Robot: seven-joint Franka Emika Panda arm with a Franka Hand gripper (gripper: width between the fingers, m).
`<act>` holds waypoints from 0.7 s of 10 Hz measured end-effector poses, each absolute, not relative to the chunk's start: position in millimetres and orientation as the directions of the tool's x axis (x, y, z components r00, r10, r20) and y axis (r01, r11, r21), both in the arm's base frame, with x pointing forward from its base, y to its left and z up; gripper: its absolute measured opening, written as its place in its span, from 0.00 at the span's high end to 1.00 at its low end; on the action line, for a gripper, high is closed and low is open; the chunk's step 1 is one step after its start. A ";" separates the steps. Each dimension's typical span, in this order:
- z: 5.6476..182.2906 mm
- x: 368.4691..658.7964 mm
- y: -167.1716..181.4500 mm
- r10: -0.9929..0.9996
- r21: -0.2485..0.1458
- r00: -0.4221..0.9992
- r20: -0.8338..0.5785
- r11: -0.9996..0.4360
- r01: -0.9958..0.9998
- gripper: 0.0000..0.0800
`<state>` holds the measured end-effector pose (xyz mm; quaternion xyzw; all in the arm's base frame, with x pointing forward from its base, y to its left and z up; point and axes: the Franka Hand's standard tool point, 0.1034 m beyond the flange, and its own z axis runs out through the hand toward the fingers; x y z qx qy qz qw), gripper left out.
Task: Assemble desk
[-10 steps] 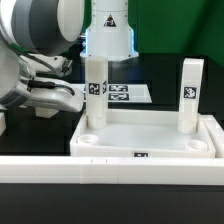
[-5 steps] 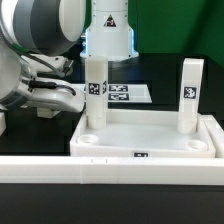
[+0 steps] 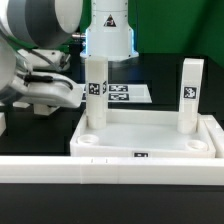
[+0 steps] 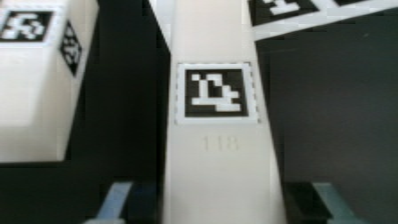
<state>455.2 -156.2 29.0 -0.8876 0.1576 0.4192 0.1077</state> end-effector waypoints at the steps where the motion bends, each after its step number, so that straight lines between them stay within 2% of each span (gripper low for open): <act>1: 42.2 462.2 -160.0 -0.181 -0.059 0.601 -0.778 -0.932 -0.357 0.64; 4: 80.5 486.0 -164.0 -0.168 -0.068 0.632 -0.757 -0.941 -0.331 0.64; 7: 74.1 493.1 -168.9 -0.186 -0.060 0.672 -0.717 -0.944 -0.324 0.64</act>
Offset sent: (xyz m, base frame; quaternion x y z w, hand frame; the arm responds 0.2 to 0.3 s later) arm 0.0312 -0.0082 0.0655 -0.0203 -0.0135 -0.0245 0.9994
